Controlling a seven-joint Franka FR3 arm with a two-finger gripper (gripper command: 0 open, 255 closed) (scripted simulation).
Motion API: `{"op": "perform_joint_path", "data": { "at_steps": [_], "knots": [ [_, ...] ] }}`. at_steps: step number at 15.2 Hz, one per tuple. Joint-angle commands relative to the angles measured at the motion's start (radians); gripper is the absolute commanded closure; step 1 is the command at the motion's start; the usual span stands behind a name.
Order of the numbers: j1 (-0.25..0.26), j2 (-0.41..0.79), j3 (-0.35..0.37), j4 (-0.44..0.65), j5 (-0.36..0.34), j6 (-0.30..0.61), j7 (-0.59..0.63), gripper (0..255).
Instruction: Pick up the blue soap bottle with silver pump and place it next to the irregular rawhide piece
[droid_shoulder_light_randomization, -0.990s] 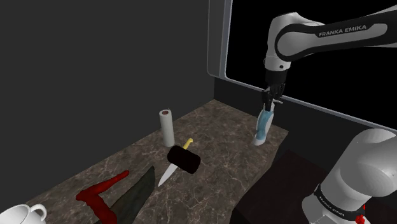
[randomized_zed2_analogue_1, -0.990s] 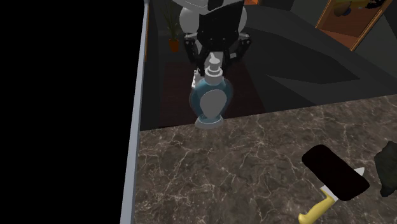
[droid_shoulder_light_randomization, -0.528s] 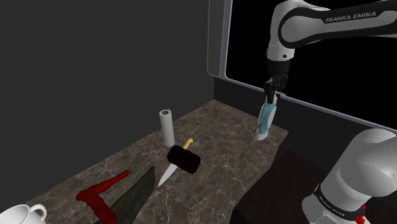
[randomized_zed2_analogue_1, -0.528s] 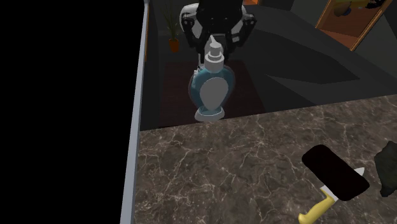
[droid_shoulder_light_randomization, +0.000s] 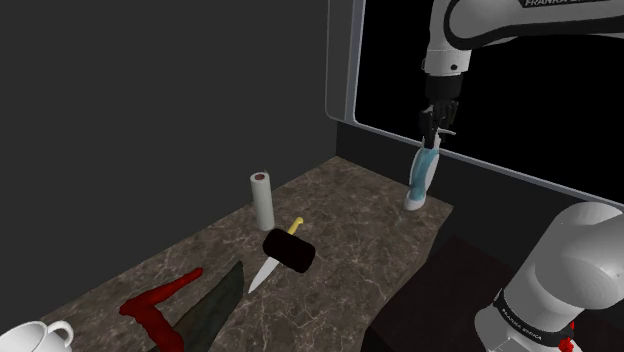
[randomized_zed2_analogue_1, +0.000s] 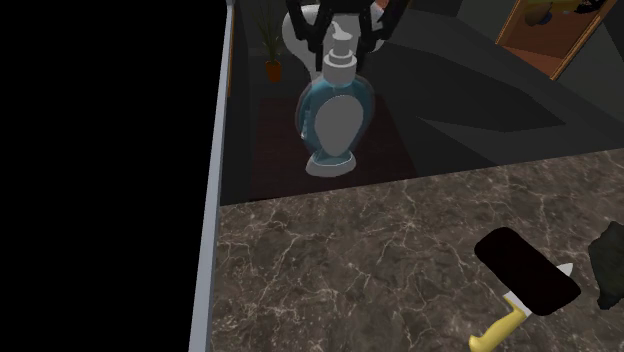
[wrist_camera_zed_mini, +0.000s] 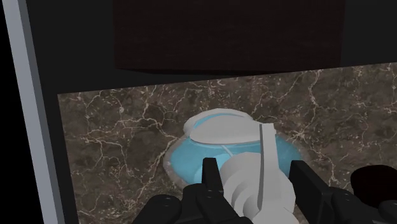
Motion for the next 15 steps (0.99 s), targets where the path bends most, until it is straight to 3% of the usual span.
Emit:
{"op": "perform_joint_path", "data": {
  "at_steps": [1, 15],
  "knots": [
    [0.001, 0.007, 0.001, 0.031, 0.001, -0.024, -0.001, 255],
    [0.003, 0.062, 0.005, 0.266, 0.005, -0.204, -0.007, 255]
  ]
}}
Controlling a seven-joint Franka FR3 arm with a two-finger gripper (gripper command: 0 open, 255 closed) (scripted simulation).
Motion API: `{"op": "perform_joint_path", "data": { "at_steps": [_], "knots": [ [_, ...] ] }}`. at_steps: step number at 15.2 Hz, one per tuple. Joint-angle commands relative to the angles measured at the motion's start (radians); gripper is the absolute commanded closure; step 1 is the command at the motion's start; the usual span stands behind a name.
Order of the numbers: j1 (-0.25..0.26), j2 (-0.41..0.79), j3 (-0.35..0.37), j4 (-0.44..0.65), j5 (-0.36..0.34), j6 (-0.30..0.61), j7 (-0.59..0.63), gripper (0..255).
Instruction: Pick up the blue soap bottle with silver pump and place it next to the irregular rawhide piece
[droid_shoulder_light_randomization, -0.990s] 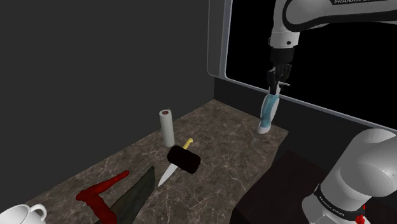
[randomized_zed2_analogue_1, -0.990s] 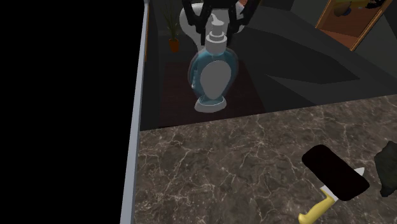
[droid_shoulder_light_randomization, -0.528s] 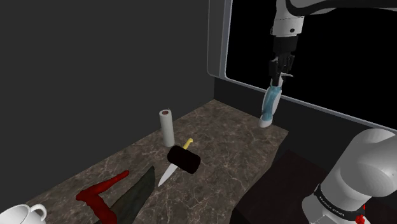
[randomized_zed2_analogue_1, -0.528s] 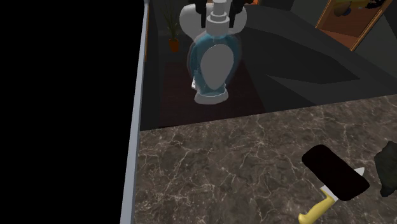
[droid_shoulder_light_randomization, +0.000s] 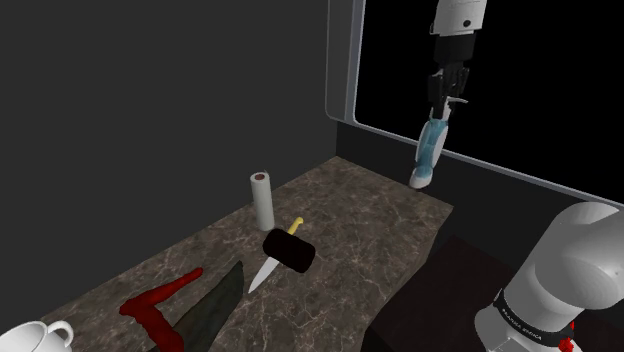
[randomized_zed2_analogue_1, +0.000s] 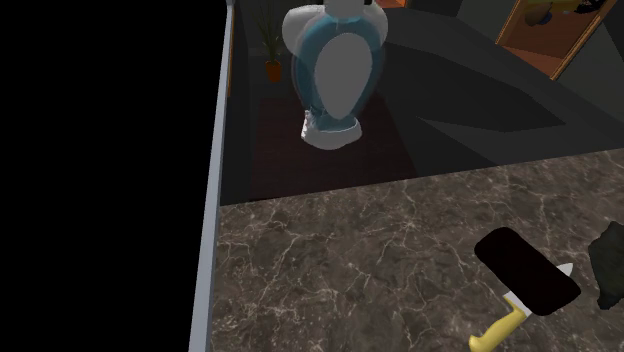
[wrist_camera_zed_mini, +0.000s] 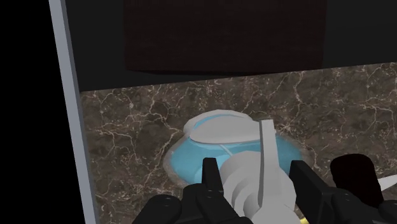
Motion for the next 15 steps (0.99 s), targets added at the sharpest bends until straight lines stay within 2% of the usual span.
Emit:
{"op": "perform_joint_path", "data": {
  "at_steps": [1, 14, 15],
  "knots": [
    [0.001, 0.012, 0.002, 0.039, 0.002, -0.027, 0.001, 255],
    [0.003, 0.098, 0.003, 0.292, 0.005, -0.193, -0.007, 255],
    [0.009, 0.101, 0.022, 0.293, 0.017, -0.193, 0.021, 255]
  ]
}}
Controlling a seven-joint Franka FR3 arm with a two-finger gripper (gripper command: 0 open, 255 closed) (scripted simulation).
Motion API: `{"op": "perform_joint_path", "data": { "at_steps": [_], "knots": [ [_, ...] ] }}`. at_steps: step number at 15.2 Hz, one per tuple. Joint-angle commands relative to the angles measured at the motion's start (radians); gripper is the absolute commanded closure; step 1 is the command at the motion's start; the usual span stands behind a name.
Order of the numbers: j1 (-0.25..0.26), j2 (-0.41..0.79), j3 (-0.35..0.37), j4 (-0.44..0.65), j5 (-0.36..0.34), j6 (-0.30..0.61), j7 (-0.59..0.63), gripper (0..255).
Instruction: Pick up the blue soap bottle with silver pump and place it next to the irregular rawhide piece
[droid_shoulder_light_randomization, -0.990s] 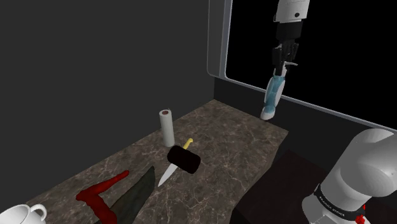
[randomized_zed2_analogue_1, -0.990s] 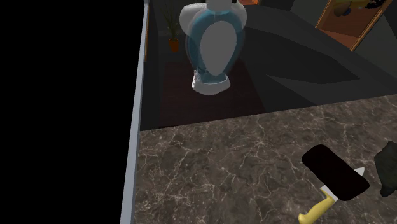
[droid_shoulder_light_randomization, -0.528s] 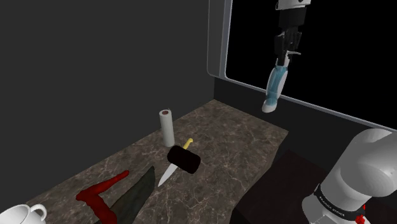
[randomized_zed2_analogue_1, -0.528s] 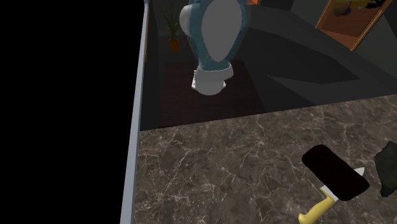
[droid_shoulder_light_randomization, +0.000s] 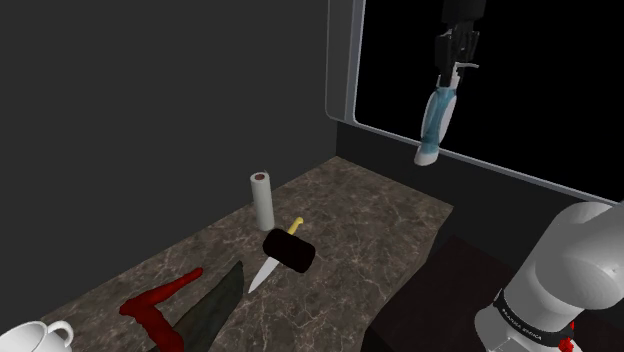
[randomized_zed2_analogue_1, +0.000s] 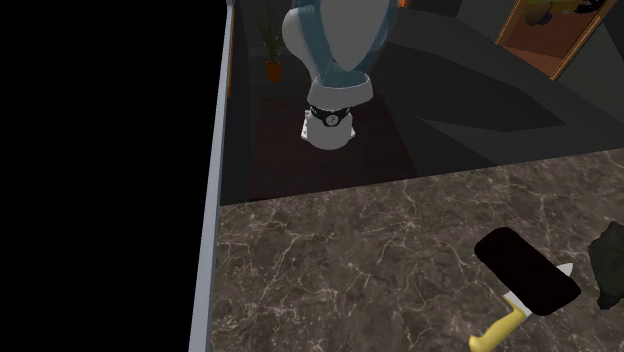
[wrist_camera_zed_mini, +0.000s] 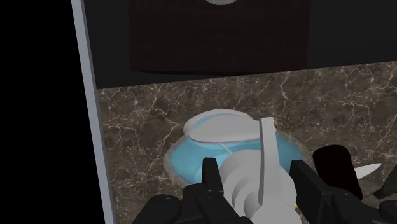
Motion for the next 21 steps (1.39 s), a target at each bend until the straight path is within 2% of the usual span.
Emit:
{"op": "perform_joint_path", "data": {
  "at_steps": [1, 12, 21],
  "knots": [
    [0.01, 0.007, 0.031, 0.013, 0.02, -0.007, 0.044, 255],
    [0.081, 0.115, 0.236, 0.115, 0.132, 0.005, 0.343, 255],
    [0.155, 0.311, 0.405, 0.318, 0.153, 0.012, 0.6, 255]
  ]
}}
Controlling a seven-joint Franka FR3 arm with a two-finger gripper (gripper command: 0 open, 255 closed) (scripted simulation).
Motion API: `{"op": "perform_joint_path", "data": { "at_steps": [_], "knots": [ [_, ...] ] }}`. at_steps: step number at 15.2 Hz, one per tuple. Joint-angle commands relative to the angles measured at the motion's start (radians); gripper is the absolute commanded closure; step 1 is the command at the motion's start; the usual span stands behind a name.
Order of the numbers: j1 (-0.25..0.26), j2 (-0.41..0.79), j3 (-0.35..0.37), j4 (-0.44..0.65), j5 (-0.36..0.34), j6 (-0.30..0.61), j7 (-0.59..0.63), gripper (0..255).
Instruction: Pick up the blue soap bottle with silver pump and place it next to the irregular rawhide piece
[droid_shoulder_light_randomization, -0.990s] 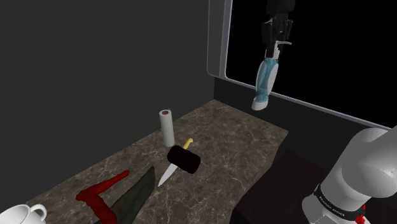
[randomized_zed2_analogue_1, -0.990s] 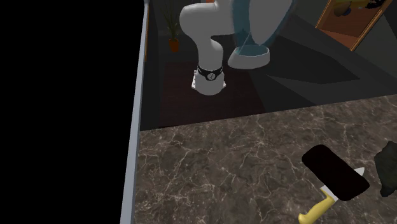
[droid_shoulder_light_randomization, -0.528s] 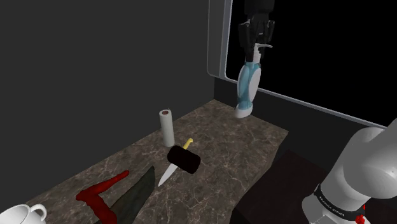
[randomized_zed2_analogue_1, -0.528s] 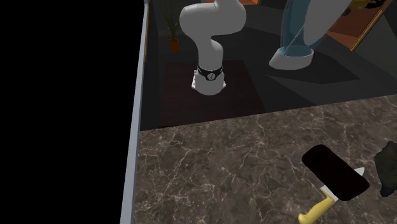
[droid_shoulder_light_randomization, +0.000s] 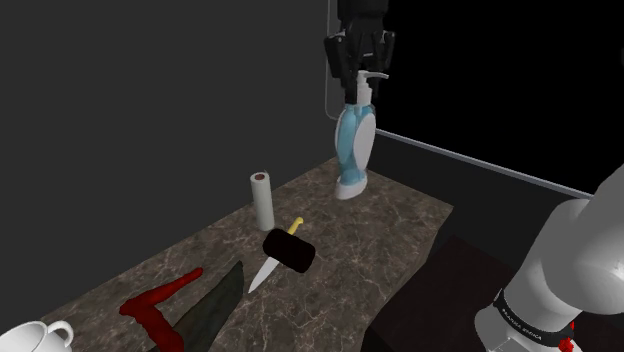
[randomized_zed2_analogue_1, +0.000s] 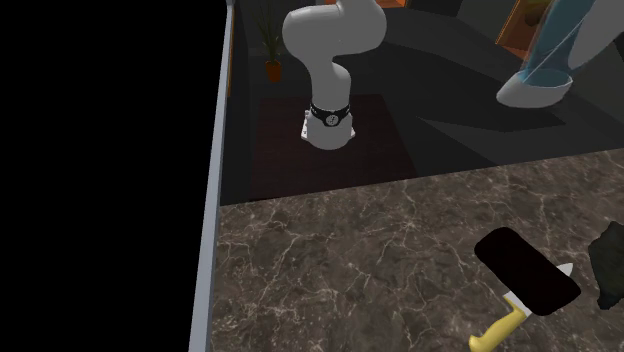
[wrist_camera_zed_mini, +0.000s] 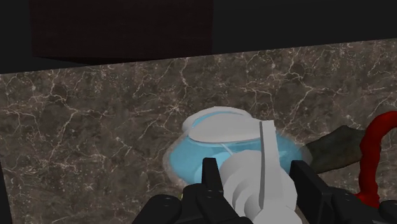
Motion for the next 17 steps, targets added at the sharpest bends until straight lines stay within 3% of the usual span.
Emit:
{"op": "perform_joint_path", "data": {
  "at_steps": [1, 5, 9, 17],
  "knots": [
    [0.02, 0.052, 0.037, 0.046, -0.007, 0.009, 0.058, 255],
    [0.079, 0.19, 0.11, 0.199, -0.045, -0.008, 0.183, 255],
    [0.174, 0.364, 0.169, 0.409, -0.121, -0.055, 0.304, 255],
    [0.131, 0.252, 0.15, 0.148, -0.069, 0.104, 0.261, 255]
  ]
}}
